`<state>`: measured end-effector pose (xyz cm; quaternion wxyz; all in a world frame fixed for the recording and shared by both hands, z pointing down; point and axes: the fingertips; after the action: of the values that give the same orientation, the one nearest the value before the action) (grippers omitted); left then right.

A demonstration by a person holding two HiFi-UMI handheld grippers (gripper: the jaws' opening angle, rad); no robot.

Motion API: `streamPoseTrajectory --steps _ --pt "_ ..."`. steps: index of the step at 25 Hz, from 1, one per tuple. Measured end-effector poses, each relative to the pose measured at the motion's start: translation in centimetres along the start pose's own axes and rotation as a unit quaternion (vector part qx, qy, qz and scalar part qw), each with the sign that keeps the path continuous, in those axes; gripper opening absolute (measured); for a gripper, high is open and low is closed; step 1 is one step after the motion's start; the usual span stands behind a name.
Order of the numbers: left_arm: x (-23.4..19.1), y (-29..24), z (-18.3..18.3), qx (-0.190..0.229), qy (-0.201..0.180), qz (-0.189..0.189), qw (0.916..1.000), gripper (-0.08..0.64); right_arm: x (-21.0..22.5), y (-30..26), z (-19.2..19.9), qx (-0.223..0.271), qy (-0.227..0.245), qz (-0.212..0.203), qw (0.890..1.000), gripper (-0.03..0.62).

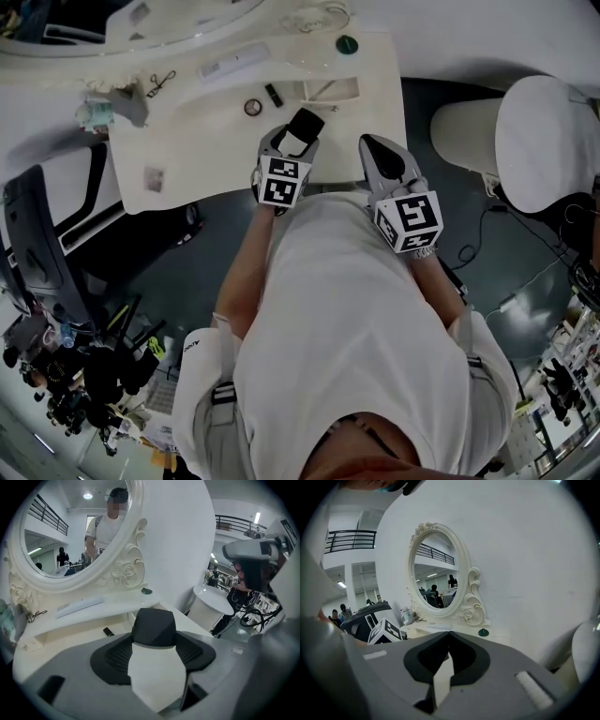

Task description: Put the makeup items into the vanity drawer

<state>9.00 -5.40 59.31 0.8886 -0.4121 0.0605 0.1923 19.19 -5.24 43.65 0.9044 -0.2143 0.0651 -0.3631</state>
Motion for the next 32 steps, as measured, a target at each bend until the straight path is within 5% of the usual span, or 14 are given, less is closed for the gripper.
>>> streamPoseTrajectory --steps 14,32 --pt "0.5 -6.9 -2.0 -0.104 0.071 -0.044 0.9912 0.296 5.3 0.6 1.9 -0.006 -0.017 -0.012 1.0 0.008" --pt "0.1 -10.5 -2.4 -0.142 0.091 -0.048 0.9844 0.298 8.8 -1.1 2.4 -0.022 -0.026 -0.031 0.999 0.008"
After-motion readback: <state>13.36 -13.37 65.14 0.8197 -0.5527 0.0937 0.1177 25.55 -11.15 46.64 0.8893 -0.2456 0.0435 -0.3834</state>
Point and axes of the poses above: the fingertips, and each gripper's own axes: y backward along the fingers, x to its right, z out of its underside, and after that the axes turned 10 degrees about y, right-handed
